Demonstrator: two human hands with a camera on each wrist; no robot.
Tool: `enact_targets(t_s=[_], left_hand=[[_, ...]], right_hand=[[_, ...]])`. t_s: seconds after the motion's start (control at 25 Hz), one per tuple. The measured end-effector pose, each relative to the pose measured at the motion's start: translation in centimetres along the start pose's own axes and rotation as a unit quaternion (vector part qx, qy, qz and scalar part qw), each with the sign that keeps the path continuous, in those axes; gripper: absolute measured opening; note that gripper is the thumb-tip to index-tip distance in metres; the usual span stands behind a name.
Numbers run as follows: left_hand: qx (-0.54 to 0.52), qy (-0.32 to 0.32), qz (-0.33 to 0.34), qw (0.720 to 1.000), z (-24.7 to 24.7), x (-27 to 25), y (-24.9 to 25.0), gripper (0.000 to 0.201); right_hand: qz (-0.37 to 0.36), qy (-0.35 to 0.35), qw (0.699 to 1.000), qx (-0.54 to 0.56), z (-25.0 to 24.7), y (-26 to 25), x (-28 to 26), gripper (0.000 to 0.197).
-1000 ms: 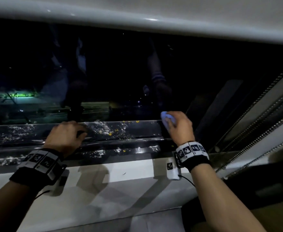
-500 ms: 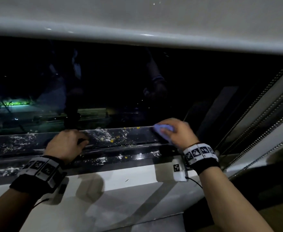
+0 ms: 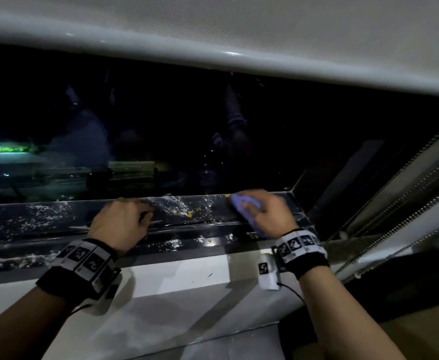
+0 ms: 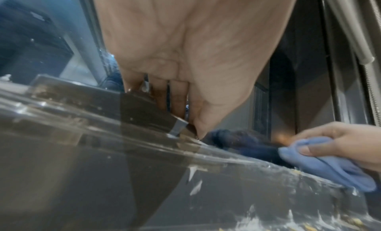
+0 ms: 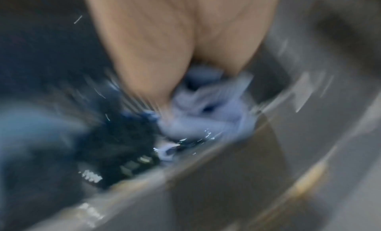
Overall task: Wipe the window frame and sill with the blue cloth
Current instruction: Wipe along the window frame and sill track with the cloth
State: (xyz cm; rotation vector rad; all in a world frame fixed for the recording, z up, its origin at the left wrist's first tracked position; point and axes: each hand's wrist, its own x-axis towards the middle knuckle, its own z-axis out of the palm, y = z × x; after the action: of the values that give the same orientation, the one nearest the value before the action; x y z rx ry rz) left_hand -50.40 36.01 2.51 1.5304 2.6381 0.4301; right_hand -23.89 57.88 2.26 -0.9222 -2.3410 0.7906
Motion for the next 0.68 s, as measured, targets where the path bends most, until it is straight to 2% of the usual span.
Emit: enact_targets(t_s=[0.04, 0.08, 0.12, 0.2, 0.24, 0.28, 0.36, 0.4, 0.44, 0.48, 0.52, 0.56, 0.6, 0.68], left_hand=[[-0.001, -0.001, 0.002, 1.0, 0.1, 0.0, -0.2, 0.022], [-0.001, -0.002, 0.004, 1.0, 0.2, 0.0, -0.3, 0.022], [-0.002, -0.002, 0.006, 1.0, 0.2, 0.0, -0.2, 0.021], [0.003, -0.002, 0.012, 1.0, 0.2, 0.2, -0.1, 0.021], [0.006, -0.002, 0.015, 1.0, 0.2, 0.1, 0.0, 0.02], [0.012, 0.0, 0.016, 1.0, 0.2, 0.2, 0.0, 0.02], [0.047, 0.003, 0.019, 0.999, 0.3, 0.0, 0.3, 0.017], [0.067, 0.013, 0.025, 0.997, 0.4, -0.2, 0.6, 0.015], [0.076, 0.028, 0.035, 0.996, 0.5, -0.2, 0.8, 0.013], [0.071, 0.038, 0.047, 0.996, 0.6, -0.2, 1.0, 0.013], [0.06, 0.038, 0.061, 0.996, 0.8, -0.3, 1.2, 0.017], [0.048, 0.031, 0.076, 0.995, 0.9, -0.5, 1.3, 0.023], [0.033, 0.02, 0.094, 0.995, 1.1, -0.5, 1.7, 0.03], [0.0, -0.006, 0.14, 0.99, 1.4, -0.4, 3.1, 0.04]], right_hand=[[0.045, 0.079, 0.994, -0.054, -1.5, 1.2, 0.4, 0.023], [0.095, 0.121, 0.976, -0.154, -2.7, 2.7, 0.9, 0.023], [0.133, 0.122, 0.949, -0.259, -3.3, 3.8, 1.2, 0.026], [0.154, 0.063, 0.907, -0.387, -2.1, 4.3, 1.4, 0.038], [0.142, 0.047, 0.913, -0.381, -0.6, 3.7, 1.3, 0.039], [0.113, 0.039, 0.936, -0.33, 0.9, 2.8, 1.2, 0.037], [0.04, -0.027, 0.974, -0.223, 2.8, 0.5, 0.6, 0.034], [0.013, -0.035, 0.982, -0.187, 2.9, -0.7, 0.2, 0.029], [-0.005, -0.012, 0.986, -0.168, 2.3, -1.2, 0.0, 0.025], [-0.018, 0.05, 0.98, -0.194, 1.3, -1.0, 0.3, 0.022], [-0.008, 0.12, 0.957, -0.262, 0.0, -0.1, 0.6, 0.019], [0.024, 0.152, 0.932, -0.327, -1.5, 1.2, 1.0, 0.016], [0.066, 0.157, 0.909, -0.381, -2.8, 2.3, 1.4, 0.015], [0.123, 0.109, 0.88, -0.447, -3.7, 3.7, 2.6, 0.017]])
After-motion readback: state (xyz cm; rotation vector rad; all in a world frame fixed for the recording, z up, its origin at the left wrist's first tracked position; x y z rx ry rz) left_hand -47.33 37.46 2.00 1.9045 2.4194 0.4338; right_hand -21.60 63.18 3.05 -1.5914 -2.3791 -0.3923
